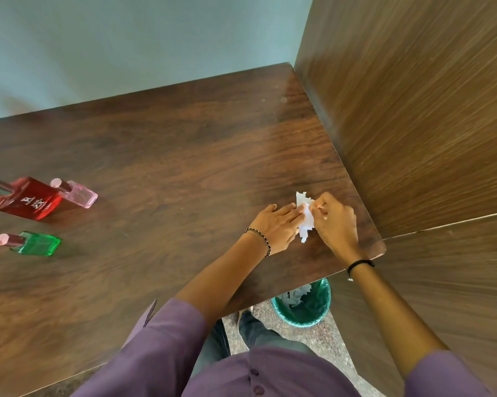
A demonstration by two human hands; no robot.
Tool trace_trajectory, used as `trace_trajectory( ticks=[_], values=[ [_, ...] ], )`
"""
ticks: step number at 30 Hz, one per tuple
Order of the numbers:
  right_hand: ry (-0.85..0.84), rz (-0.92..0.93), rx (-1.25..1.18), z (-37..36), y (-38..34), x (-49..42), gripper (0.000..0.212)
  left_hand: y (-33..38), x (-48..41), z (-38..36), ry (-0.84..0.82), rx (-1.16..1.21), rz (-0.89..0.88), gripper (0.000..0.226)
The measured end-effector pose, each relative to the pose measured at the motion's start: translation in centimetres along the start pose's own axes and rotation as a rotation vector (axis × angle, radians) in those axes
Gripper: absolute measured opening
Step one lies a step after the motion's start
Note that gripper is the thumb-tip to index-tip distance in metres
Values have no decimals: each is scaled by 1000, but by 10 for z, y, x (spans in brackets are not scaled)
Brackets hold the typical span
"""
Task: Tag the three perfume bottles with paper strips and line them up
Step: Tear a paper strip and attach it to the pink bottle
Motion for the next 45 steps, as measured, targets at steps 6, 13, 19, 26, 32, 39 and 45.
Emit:
trace_trajectory(
  ticks=[6,13,19,26,32,39,45],
  values=[
    [-23,-48,-60,-1,1,1,13,1,-7,7,-11,-15,14,38],
    [-35,-149,-130,6,11,-4,12,1,-5,10,-34,-29,27,40],
    [-2,-282,-438,10,30,1,11,0,-6,5,-36,-42,21,41],
    [28,-132,-474,17,-5,14,11,-18,1,11,54,461,205,43],
    [-26,255,-290,-2,-74,15,4,-64,48,15,333,1675,933,38],
    [-135,532,-205,-46,-136,9,12,-107,99,16,541,1903,1093,10],
    [-263,631,-213,-87,-185,3,16,-140,146,8,762,1913,1230,12]
  ],
)
Point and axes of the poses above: each hand's wrist, its own x-axis away from the middle knuckle, its own z-axis out of the back of the hand, y = z × x, the point moved 7 cm from there along -x, towards the middle knuckle, and after that the axes turned 2 degrees about x, right-handed, at the moved point
